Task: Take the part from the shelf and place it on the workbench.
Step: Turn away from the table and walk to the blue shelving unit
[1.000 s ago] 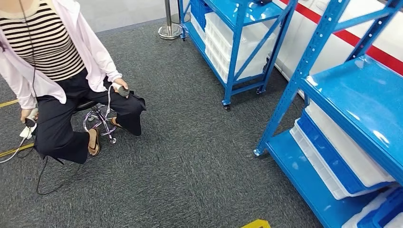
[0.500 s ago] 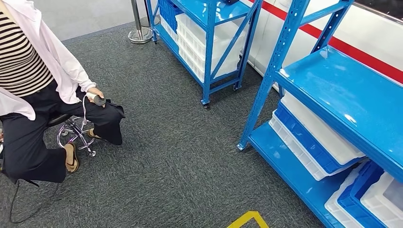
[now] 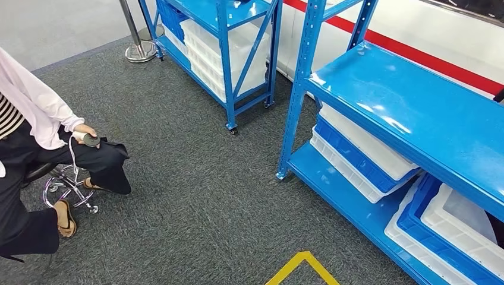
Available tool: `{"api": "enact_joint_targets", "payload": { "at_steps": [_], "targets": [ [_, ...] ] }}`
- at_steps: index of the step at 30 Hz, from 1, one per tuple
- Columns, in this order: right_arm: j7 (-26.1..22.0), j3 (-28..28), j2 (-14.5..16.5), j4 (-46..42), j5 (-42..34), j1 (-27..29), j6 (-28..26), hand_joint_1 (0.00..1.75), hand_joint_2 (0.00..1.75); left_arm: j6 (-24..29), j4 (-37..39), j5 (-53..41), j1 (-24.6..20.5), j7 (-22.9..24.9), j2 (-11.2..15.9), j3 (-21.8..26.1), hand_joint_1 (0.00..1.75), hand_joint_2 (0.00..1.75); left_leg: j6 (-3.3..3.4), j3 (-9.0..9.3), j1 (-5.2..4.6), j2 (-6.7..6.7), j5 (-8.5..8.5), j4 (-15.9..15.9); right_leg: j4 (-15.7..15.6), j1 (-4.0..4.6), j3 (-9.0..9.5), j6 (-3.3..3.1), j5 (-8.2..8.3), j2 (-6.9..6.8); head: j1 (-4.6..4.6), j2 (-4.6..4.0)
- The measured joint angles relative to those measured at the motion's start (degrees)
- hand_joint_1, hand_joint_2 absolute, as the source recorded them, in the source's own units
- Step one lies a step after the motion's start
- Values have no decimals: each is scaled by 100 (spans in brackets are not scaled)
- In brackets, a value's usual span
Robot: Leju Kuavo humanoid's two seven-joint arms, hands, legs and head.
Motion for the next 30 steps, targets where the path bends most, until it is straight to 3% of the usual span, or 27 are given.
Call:
{"api": "enact_joint_targets", "payload": {
  "at_steps": [3,4,5,7,9,11,13,15,16,18,20,21,22,24,25,27,29,30],
  "targets": [
    [-13,-1,-6,0,1,-14,3,0,0,-5,2,19,9,-1,1,-1,0,0,-52,-410,32,-376,-520,954,-16,-18,16,-85,41,154,-20,1],
    [-16,-1,-5,1,1,-16,4,0,0,-8,2,28,17,-1,1,-1,0,0,-64,-577,34,-423,-628,1286,-14,-10,21,-90,41,219,-18,0],
    [-19,-2,-5,1,1,-13,4,0,0,-8,3,36,22,-1,2,-1,0,0,-71,-680,35,-442,-621,1447,-12,-5,28,-90,41,284,-19,0],
    [-24,-3,-7,1,1,-9,5,0,0,-20,3,42,24,-1,4,0,0,0,-64,-597,43,-473,-281,1122,-9,-3,53,-88,39,422,-19,0],
    [-31,-3,-6,1,1,-14,6,0,0,-39,3,43,23,-1,9,0,0,0,-38,-291,64,-668,129,352,-2,3,61,-80,34,548,-19,0],
    [-40,-4,-6,1,-1,-21,5,0,0,-51,3,41,19,-1,13,-1,0,0,-10,-128,65,-818,259,-67,10,24,8,-34,26,646,-16,0],
    [-44,-5,-7,1,-2,-12,4,0,0,-57,3,40,11,-2,9,-2,0,0,51,-114,27,-757,253,-126,-4,24,-63,54,34,738,-15,0],
    [-45,-8,-15,1,-2,3,4,0,0,-64,3,40,2,-3,-3,-1,0,0,153,-92,19,-644,302,-193,112,11,-131,104,-24,624,-8,1],
    [-45,-9,-16,1,-2,3,4,0,0,-67,3,40,3,-3,-4,1,0,0,194,-85,27,-578,328,-228,308,12,-226,101,-135,496,4,1],
    [-46,-10,-17,1,-3,-8,5,0,0,-69,3,40,13,-3,0,2,0,0,236,-90,25,-432,345,-250,1024,-3,-583,79,-492,251,26,1],
    [-47,-10,-19,1,-4,-7,5,0,0,-70,3,40,19,-3,1,2,0,0,234,-103,20,-283,341,-248,1605,-38,-868,130,-700,201,28,1],
    [-47,-10,-22,1,-4,1,4,0,0,-71,3,40,19,-3,-1,2,0,0,228,-106,23,-220,338,-246,1600,-54,-855,186,-669,185,31,1],
    [-47,-10,-26,1,-4,8,4,0,0,-75,3,40,19,-3,-4,2,0,0,217,-101,29,-159,332,-245,1350,-72,-715,251,-553,152,31,1],
    [-48,-11,-32,1,-4,4,4,0,0,-82,3,40,19,-3,-8,2,0,0,169,-78,22,-55,306,-231,526,-87,-267,343,-257,-58,40,1],
    [-48,-12,-32,1,-4,-7,4,0,0,-86,3,40,21,-3,-8,2,0,0,132,-62,8,-5,285,-222,211,-80,-101,338,-143,-161,41,0],
    [-50,-12,-30,1,-4,-17,4,0,0,-86,3,40,12,-3,-5,2,0,0,52,-18,-15,90,251,-213,5,-42,-14,243,-56,-232,26,0],
    [-54,-13,-34,1,-5,-4,4,0,0,-84,3,39,-11,-3,-8,2,0,0,-24,26,14,148,219,-206,5,-52,-12,131,-32,-112,5,0],
    [-55,-14,-37,1,-6,-1,4,0,0,-80,3,38,-20,-3,-9,2,0,0,-54,14,35,87,152,-141,-1,-69,3,89,-22,-57,5,0]
  ]
}}
